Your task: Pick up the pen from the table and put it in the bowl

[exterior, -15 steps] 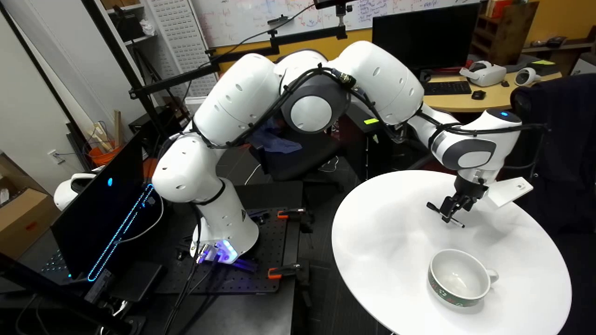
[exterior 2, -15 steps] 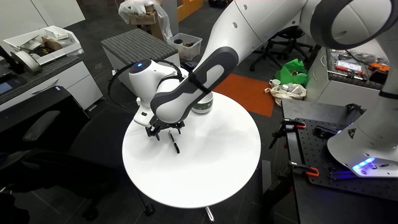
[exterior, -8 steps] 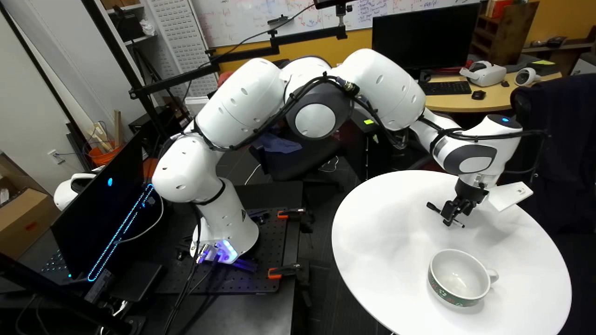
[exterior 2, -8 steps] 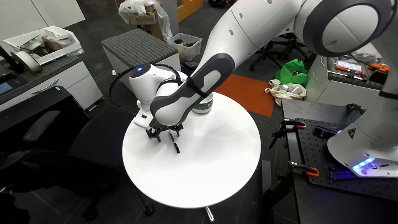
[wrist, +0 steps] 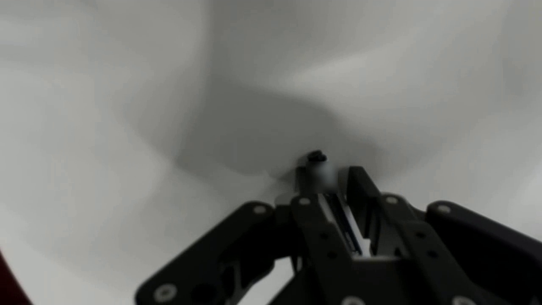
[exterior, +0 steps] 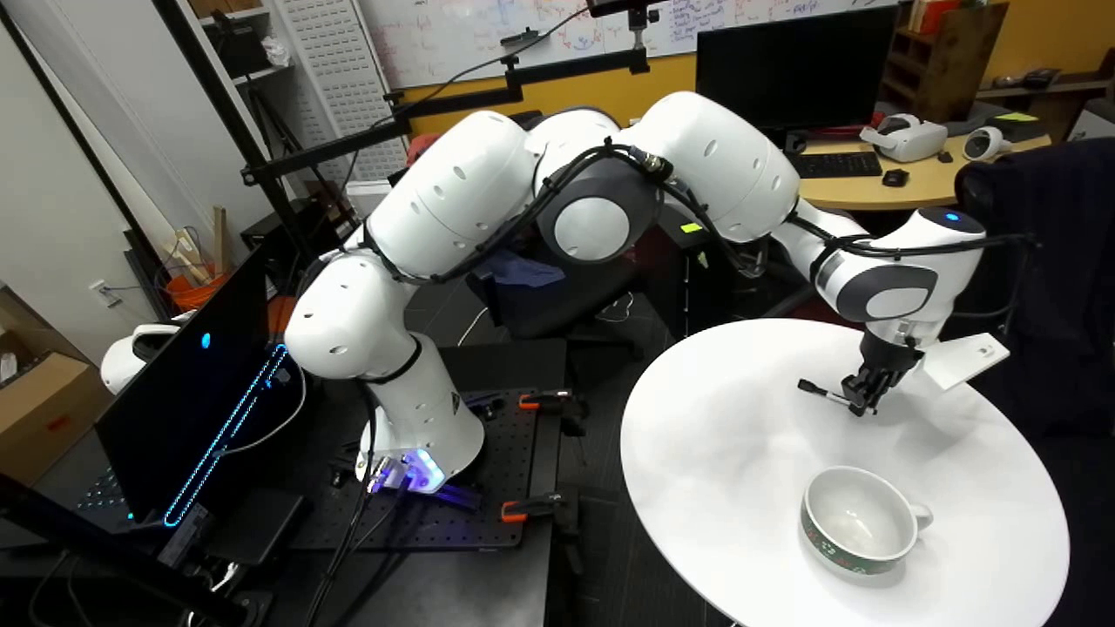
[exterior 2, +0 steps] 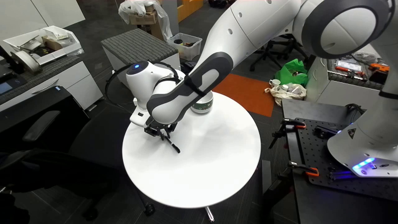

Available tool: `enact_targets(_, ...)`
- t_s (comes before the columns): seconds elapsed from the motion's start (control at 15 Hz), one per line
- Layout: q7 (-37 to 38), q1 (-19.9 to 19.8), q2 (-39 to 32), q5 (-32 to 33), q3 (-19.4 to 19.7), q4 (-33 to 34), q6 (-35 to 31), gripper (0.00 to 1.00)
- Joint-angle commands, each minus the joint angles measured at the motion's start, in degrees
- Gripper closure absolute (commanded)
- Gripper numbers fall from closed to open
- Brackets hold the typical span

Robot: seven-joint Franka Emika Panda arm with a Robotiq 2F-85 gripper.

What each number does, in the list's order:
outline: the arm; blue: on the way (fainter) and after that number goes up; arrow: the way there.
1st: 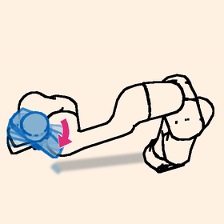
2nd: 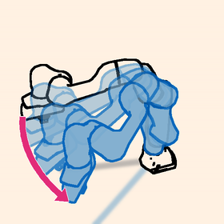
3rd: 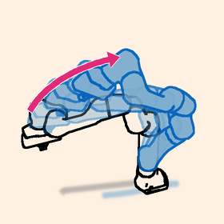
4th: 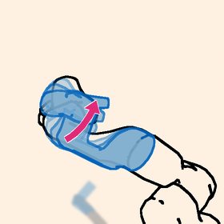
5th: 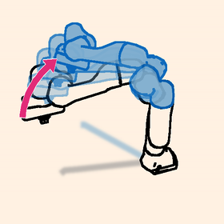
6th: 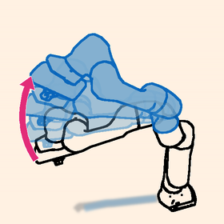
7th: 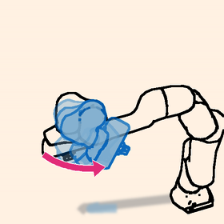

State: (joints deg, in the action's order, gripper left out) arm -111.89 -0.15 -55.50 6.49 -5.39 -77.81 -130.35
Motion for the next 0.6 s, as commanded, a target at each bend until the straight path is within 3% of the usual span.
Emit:
enact_targets(0.0,2.0,0.5,-1.2,1.1,0.3,2.2,1.8,0.99)
enact_targets(0.53,5.8,0.7,3.4,0.2,-0.2,-2.2,1.1,0.97)
